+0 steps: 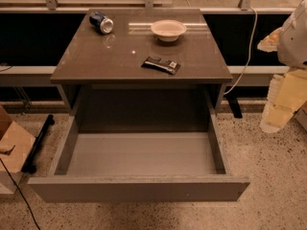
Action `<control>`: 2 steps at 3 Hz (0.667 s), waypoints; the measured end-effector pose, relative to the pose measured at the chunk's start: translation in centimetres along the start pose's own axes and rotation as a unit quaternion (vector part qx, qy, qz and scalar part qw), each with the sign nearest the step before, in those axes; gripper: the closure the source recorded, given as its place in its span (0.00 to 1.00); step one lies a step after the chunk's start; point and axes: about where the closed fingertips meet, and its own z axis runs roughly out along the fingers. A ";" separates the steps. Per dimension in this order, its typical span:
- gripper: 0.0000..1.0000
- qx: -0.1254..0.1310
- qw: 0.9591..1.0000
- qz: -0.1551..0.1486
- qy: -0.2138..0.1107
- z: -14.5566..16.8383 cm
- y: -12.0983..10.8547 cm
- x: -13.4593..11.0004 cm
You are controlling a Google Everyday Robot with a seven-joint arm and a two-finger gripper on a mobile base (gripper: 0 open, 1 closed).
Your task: Place rxbar chocolate into top drawer
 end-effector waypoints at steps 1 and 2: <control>0.00 0.001 1.000 0.000 -0.001 -0.1 0.0 0.0; 0.00 0.003 0.999 0.007 -0.037 -1.2 -0.4 0.4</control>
Offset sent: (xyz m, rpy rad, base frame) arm -0.0030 -0.0195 0.0270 0.1954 -0.0373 0.0115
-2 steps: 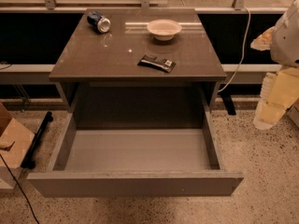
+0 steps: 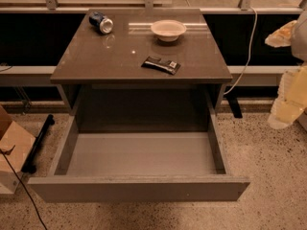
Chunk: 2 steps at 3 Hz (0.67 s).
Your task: Place rxbar chocolate into top drawer
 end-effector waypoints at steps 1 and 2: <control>0.00 0.000 0.998 0.002 -0.056 -1.8 -0.3 0.6; 0.00 -0.011 0.994 0.003 -0.110 -2.8 -0.6 0.9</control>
Offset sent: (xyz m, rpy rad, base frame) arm -0.0110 -0.0263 0.0372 0.3381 -0.0355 0.0917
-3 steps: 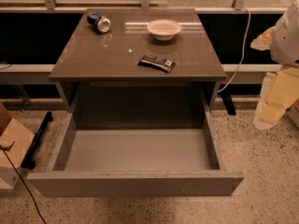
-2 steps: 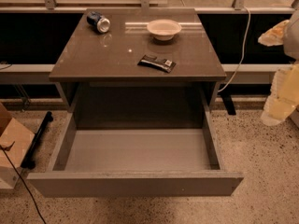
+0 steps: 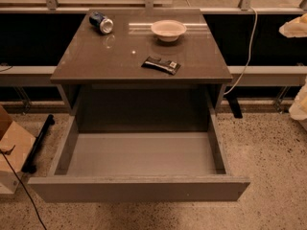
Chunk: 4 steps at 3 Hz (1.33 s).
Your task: Place rxbar chocolate into top drawer
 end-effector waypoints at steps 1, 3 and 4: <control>0.00 -0.006 1.000 0.001 -0.030 -0.6 -0.2 0.0; 0.00 -0.009 0.998 0.003 -0.065 -1.3 -0.6 -0.2; 0.00 -0.004 0.998 0.002 -0.064 -1.1 -0.7 -0.5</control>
Offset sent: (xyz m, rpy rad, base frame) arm -0.0057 -0.0106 0.0118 0.1273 0.0040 0.0396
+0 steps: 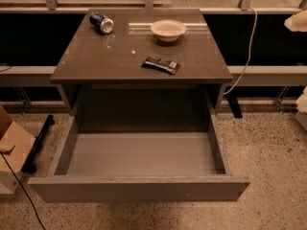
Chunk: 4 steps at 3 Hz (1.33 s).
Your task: Place rxbar chocolate into top drawer
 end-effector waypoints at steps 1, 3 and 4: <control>0.00 0.019 1.000 0.009 0.010 1.6 -0.1 -0.4; 0.00 0.078 0.996 0.052 0.006 6.8 -3.7 0.2; 0.00 0.087 0.993 0.078 -0.009 9.6 -6.3 0.5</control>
Offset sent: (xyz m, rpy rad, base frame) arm 0.0546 0.0264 -0.0550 -0.0363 -0.0775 -0.1918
